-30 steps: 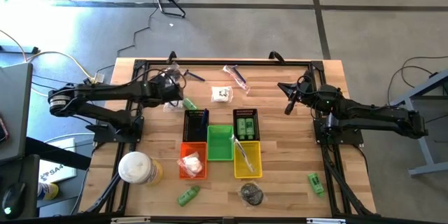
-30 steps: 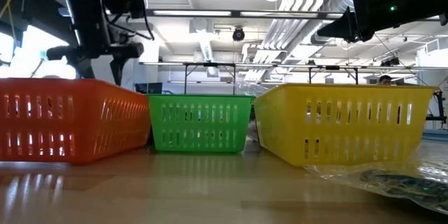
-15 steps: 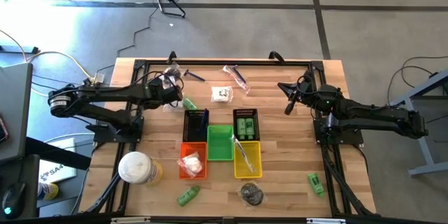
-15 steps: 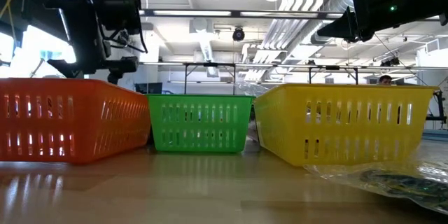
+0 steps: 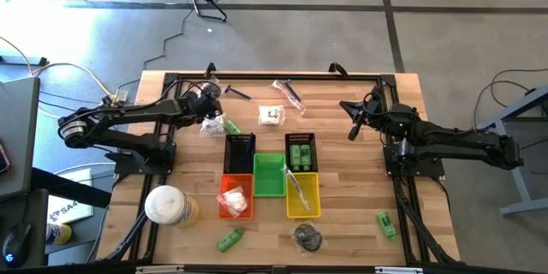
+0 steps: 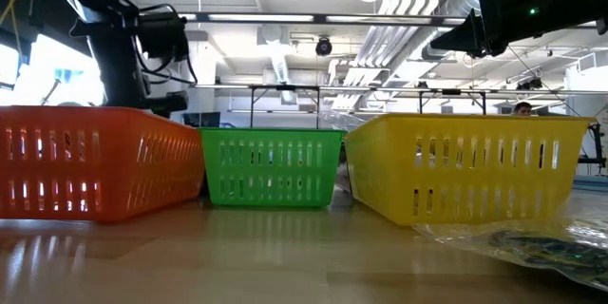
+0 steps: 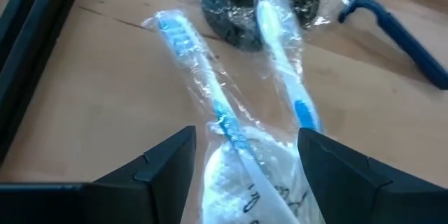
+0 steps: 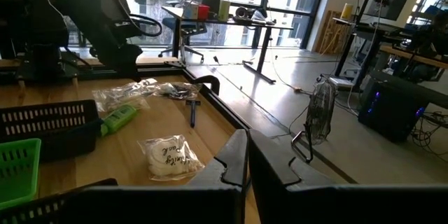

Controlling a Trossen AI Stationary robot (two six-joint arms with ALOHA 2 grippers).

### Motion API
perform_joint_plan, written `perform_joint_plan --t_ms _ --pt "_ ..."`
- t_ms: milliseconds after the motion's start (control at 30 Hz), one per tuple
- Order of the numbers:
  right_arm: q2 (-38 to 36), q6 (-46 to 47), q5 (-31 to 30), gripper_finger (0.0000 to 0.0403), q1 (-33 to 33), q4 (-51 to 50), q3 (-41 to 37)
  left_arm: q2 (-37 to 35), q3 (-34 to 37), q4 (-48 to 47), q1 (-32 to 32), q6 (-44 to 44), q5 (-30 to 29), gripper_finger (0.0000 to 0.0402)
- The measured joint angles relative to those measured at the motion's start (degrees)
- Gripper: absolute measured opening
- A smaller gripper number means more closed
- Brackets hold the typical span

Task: Pick & Place Travel size toiletries
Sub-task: Put the blue toothbrush into the yellow bin

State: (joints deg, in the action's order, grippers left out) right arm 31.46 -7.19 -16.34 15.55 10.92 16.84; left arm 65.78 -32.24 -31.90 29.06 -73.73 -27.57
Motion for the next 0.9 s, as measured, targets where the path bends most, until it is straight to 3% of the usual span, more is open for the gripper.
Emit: perform_joint_plan --t_ms 900 --pt "0.0 -0.1 0.0 0.0007 0.0 0.0 0.0 7.6 2.2 5.2 0.2 -1.3 0.1 0.0246"
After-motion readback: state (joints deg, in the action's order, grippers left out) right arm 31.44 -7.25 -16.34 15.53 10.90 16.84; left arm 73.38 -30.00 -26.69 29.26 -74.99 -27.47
